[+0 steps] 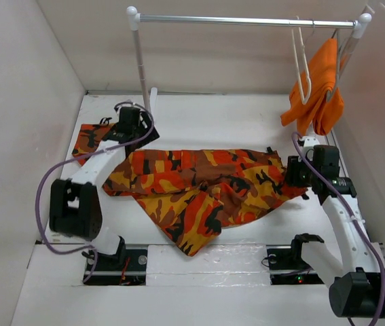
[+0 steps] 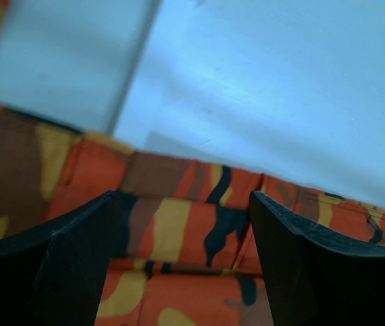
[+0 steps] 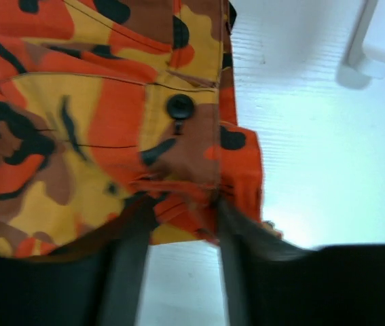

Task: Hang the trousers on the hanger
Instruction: Flatten out the trousers at the center of the board.

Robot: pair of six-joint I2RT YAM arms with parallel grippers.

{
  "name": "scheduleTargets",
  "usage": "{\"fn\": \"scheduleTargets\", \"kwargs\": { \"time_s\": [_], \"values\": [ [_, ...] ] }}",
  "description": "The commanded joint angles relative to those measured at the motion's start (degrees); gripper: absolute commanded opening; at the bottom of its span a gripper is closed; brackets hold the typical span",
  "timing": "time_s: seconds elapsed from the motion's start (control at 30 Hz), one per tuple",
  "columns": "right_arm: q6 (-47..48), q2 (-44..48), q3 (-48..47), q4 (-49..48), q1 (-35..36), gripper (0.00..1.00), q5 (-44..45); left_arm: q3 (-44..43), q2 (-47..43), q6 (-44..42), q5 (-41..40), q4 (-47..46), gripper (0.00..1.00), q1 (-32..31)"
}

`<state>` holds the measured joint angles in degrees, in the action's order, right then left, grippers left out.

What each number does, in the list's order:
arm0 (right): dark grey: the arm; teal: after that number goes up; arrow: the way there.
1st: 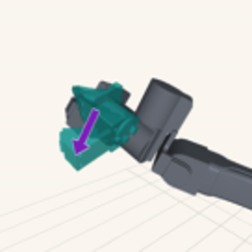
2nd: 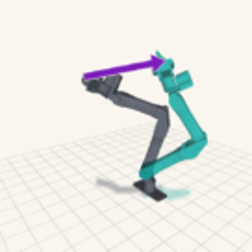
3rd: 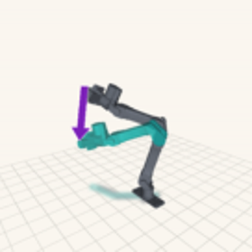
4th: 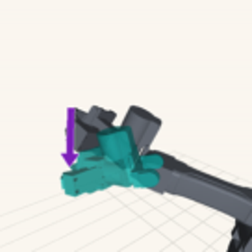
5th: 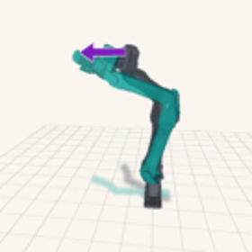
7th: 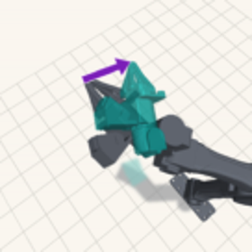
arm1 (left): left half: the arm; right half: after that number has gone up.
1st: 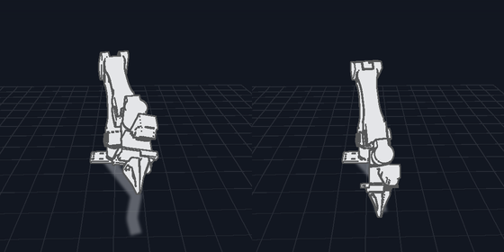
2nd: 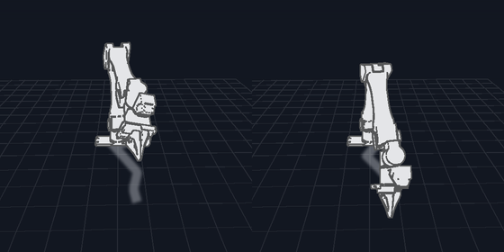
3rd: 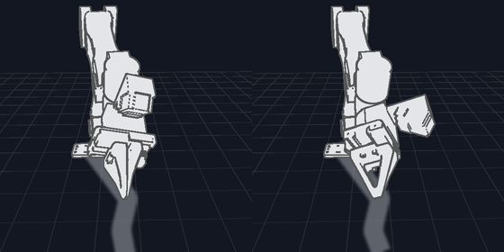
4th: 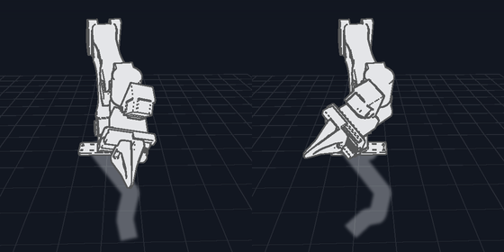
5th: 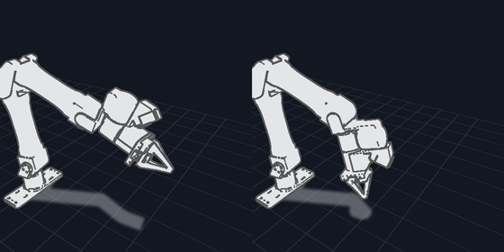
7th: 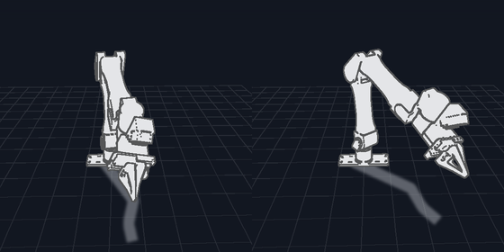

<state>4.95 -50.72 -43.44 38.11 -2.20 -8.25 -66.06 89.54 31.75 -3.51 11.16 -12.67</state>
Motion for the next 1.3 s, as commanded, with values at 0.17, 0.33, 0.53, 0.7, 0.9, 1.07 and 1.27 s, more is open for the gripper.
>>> {"fn": "scheduleTargets", "kwargs": {
  "time_s": [0.17,0.33,0.53,0.7,0.9,1.07,1.27],
  "values": [
    [2.3,3.2,4.2,-5.5,-0.2,0.59,-11.9,13.0,-13.2,-1.5,-5.4,2.6,0.8,14.8],
    [5.8,-0.3,6.4,-6.2,0.4,0.59,-15.6,2.8,-2.2,-3.0,-8.8,5.6,0.75,13.5],
    [8.1,-1.7,5.3,-6.5,1.0,0.59,-16.6,-2.5,8.2,-0.5,-11.9,6.5,0.72,20.3],
    [7.0,-2.7,6.2,-7.3,1.0,0.61,-15.2,-8.3,18.2,-2.7,-12.2,9.4,0.73,21.0],
    [3.8,-3.8,9.1,-9.5,1.0,0.62,-11.9,-11.1,24.7,-3.5,-8.9,8.5,0.3,21.0],
    [2.2,-4.7,9.4,-11.6,0.4,0.0,-8.2,-15.6,22.6,-3.2,-3.9,7.4,0.0,20.4],
    [0.6,-5.6,5.6,-12.6,-0.3,0.0,-6.1,-24.0,19.0,-0.2,0.1,2.7,0.0,18.1]
  ]
}}
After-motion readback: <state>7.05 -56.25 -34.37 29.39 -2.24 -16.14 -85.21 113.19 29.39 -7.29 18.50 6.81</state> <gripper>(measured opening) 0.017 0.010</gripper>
